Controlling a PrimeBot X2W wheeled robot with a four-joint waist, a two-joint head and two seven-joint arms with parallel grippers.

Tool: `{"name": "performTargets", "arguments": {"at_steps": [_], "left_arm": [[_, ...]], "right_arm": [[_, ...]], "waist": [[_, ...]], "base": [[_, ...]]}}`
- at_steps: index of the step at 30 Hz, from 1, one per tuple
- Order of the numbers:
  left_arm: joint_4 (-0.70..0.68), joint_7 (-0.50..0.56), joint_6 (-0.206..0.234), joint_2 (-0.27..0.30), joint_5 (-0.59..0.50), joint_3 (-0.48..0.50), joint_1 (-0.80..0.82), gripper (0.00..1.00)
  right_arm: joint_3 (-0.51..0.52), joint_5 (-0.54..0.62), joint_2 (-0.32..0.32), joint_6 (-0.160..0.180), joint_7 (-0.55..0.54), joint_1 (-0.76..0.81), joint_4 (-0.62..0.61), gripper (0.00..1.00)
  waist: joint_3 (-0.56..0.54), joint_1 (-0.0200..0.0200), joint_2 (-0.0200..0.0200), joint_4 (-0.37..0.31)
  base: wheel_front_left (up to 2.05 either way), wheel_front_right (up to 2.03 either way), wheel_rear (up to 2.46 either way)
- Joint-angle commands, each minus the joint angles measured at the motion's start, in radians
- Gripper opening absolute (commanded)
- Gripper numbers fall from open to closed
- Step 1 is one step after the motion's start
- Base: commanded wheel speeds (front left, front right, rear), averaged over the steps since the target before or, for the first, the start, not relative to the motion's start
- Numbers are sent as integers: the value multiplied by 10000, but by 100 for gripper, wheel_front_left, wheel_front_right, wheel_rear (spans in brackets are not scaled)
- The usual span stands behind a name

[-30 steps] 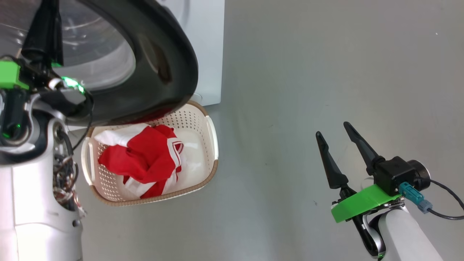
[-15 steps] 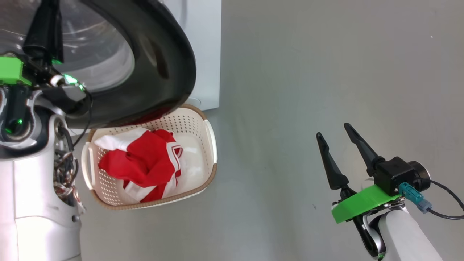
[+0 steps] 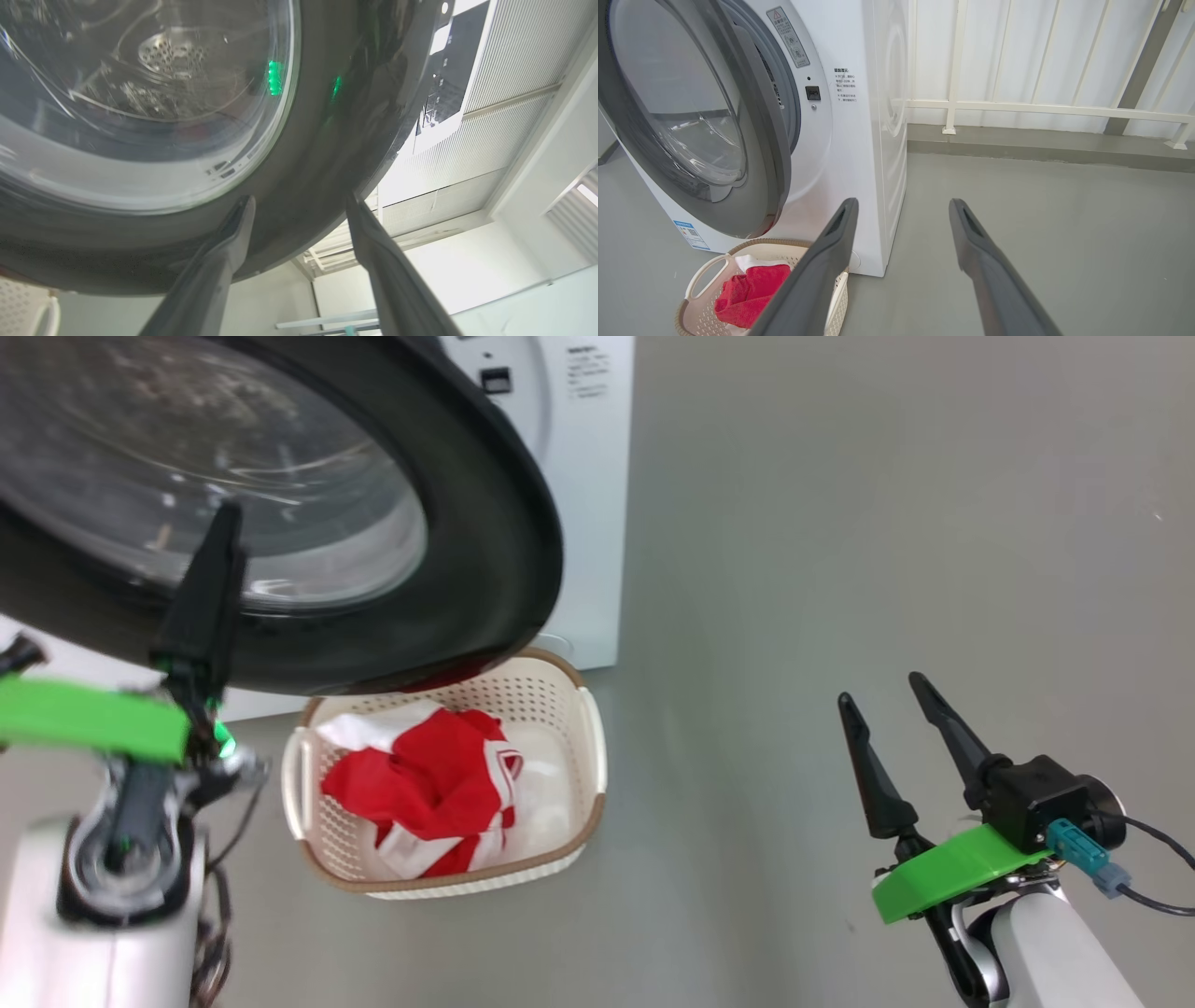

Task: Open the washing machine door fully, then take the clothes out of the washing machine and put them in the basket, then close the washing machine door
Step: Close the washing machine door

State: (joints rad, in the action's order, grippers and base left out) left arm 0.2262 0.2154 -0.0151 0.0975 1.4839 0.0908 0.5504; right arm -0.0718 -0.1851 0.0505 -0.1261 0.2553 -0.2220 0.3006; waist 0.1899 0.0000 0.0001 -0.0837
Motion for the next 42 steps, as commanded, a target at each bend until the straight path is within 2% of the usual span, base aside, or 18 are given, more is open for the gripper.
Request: {"name": "performTargets", "arguments": {"at_steps": [1, 5, 9, 14, 15, 18, 21, 23, 28, 35, 42], "left_arm": [[-527, -359, -286, 658, -798, 105, -271, 100], [-1215, -1636, -722, 1176, -3069, -560, -1120, 100], [-1664, -2819, -839, 1637, -5256, -1252, -1894, 100], [-2006, -3930, -612, 2061, -7404, -1897, -2804, 100], [-2076, -4187, -410, 2290, -8287, -2158, -3157, 100], [-2199, -4493, 0, 2403, -9257, -2296, -3616, 100], [-2220, -4648, 294, 2418, -9859, -2299, -4053, 100], [-2220, -4648, 294, 2418, -9859, -2299, -4053, 100], [-2193, -4743, 709, 2274, -10200, -1953, -5009, 100], [-2237, -4768, 842, 1839, -10362, -1347, -5845, 100], [-2446, -4770, 491, 1383, -10761, -945, -6102, 100]], "right_arm": [[-118, -99, -3, -46, 65, -2, -238, 100], [40, -80, -3, -46, 65, 82, -385, 100], [228, -55, -3, -46, 65, 206, -583, 100], [327, 106, -3, -46, 65, 456, -921, 100], [425, 160, -3, -46, 65, 601, -1077, 100], [585, 265, -3, -46, 65, 835, -1250, 100], [711, 279, -3, -46, 65, 1055, -1385, 100], [711, 279, -3, -46, 65, 1055, -1385, 100], [840, 183, -3, -46, 65, 1447, -1692, 100], [806, 87, -3, -46, 65, 1749, -1842, 100], [866, 82, -3, -46, 65, 1944, -1773, 100]], "waist": [[-314, 0, -1, 350], [-520, 0, -1, 585], [-795, 0, -1, 726], [-1160, 0, -1, 761], [-1323, 0, -1, 760], [-1497, 0, -1, 760], [-1655, 0, -1, 733], [-1655, 0, -1, 733], [-1898, 0, -1, 636], [-2106, 0, -1, 550], [-2260, 0, -1, 674]], "base": [[0, 0, 0], [0, 0, 0], [0, 0, 0], [0, 0, 0], [0, 0, 0], [0, 0, 0], [0, 0, 0], [0, 0, 0], [0, 0, 0], [0, 0, 0], [0, 0, 0]]}}
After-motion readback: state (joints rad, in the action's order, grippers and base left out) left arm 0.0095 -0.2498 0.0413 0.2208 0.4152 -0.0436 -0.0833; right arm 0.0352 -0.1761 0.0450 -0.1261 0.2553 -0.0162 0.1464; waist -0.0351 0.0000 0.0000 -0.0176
